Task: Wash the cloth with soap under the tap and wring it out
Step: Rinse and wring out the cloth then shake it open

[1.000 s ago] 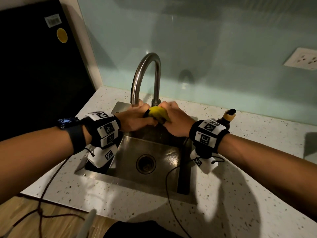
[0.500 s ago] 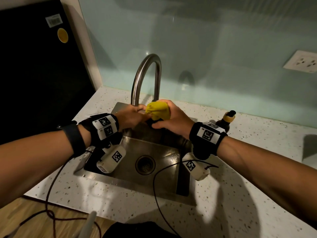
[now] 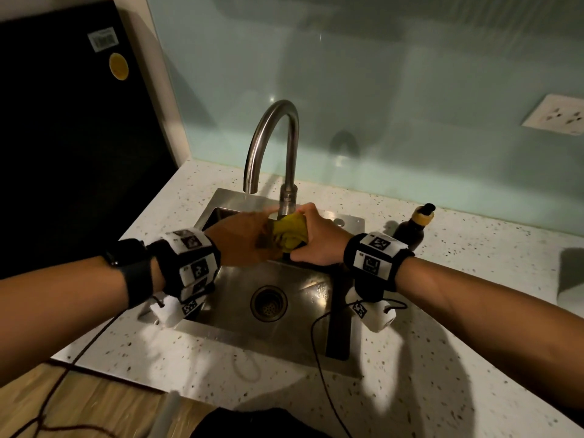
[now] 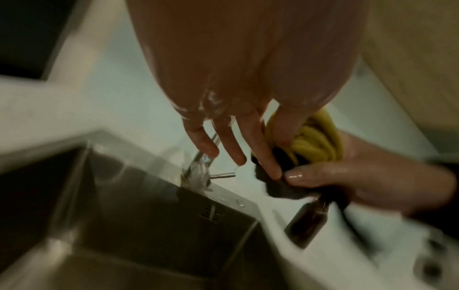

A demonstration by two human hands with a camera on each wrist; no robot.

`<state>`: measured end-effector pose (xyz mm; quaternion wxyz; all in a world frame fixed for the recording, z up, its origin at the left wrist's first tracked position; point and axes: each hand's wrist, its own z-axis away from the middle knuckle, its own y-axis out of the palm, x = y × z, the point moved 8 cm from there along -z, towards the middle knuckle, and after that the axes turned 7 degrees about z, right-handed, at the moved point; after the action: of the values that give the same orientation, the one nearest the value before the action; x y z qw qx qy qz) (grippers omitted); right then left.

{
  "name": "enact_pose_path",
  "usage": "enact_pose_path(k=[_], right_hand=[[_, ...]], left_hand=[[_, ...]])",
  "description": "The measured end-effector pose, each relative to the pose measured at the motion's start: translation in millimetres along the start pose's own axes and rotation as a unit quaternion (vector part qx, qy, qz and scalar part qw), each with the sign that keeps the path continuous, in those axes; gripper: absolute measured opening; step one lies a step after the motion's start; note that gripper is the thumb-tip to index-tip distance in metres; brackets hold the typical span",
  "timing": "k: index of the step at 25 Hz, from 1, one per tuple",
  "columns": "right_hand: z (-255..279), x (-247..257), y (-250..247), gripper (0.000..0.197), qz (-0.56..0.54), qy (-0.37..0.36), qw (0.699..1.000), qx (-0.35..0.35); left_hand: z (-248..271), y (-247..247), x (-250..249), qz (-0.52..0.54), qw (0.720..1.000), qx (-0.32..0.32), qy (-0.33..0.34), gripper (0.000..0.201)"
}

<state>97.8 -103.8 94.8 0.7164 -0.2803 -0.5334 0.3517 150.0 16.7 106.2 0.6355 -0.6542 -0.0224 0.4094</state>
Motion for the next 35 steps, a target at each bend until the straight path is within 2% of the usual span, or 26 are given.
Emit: enact_pose_path(k=[2,4,6,8,10,12,15,17,19,20,22,25,26,29,30,31,32,33,34,35], right_hand=[[-1,4,14,0.073,-0.033,0.020,0.999,0.038],[-5,10,26,0.047,-0.069,0.019,0.996,0.048],[-5,14,38,0.043,-0.099,0.018,0.993,0.068],[-2,14,47,0.040,-0.116,0.016,0.990,0.078],[5,15,49,0.029,-0.137,0.021,0.989,0.056],[9,15,47,0.027,-0.138,0.018,0.990,0.016],[19,19,46,0.035,-0.180,-0.013,0.983,0.018],[28,22,42,0.030,-0.146,-0.045,0.988,0.028],[33,27,33,0.027,-0.001,-0.096,0.995,-0.003],[37,31,31,0.031,0.073,-0.127,0.989,-0.017],[39,36,34,0.034,0.208,-0.191,0.959,-0.034],[46,43,36,0.030,0.364,-0.252,0.894,-0.073],[52,52,34,0.029,0.397,-0.291,0.862,-0.123],[63,56,25,0.038,0.395,-0.323,0.838,-0.193],[61,55,24,0.036,0.393,-0.314,0.843,-0.190],[58,52,24,0.030,0.384,-0.298,0.855,-0.178],[55,52,20,0.024,0.367,-0.265,0.877,-0.160],[47,46,17,0.024,0.338,-0.206,0.908,-0.135],[41,38,13,0.025,0.288,-0.141,0.941,-0.106],[34,30,14,0.023,0.236,-0.085,0.966,-0.070]], left_hand=[[7,11,-17,-0.152,0.985,-0.043,0.066,0.106],[9,24,-24,-0.267,0.957,-0.044,0.104,0.108],[8,23,-22,-0.298,0.949,-0.033,0.094,0.091],[10,16,-25,-0.347,0.933,-0.029,0.093,0.061],[14,10,-26,-0.401,0.914,-0.011,0.060,0.041],[18,5,-24,-0.415,0.910,0.011,0.002,0.037],[25,2,-36,-0.422,0.906,0.025,-0.024,0.034],[31,1,-48,-0.406,0.912,0.030,-0.043,0.026],[37,3,-54,-0.389,0.917,0.046,-0.068,0.018],[39,5,-54,-0.376,0.922,0.052,-0.079,0.017],[43,13,-48,-0.332,0.934,0.071,-0.110,0.018],[44,31,-27,-0.219,0.951,0.118,-0.182,0.012],[44,37,-20,-0.164,0.956,0.130,-0.205,0.010],[45,46,-9,0.006,0.960,0.161,-0.230,0.009],[44,48,-10,0.084,0.958,0.164,-0.219,0.004],[43,49,-12,0.173,0.952,0.158,-0.196,0.012],[44,47,-20,0.267,0.939,0.144,-0.160,0.018],[42,37,-27,0.311,0.940,0.090,-0.107,0.017],[40,20,-27,0.250,0.968,-0.007,-0.034,0.021],[42,9,-29,0.092,0.990,-0.109,0.014,0.044]])
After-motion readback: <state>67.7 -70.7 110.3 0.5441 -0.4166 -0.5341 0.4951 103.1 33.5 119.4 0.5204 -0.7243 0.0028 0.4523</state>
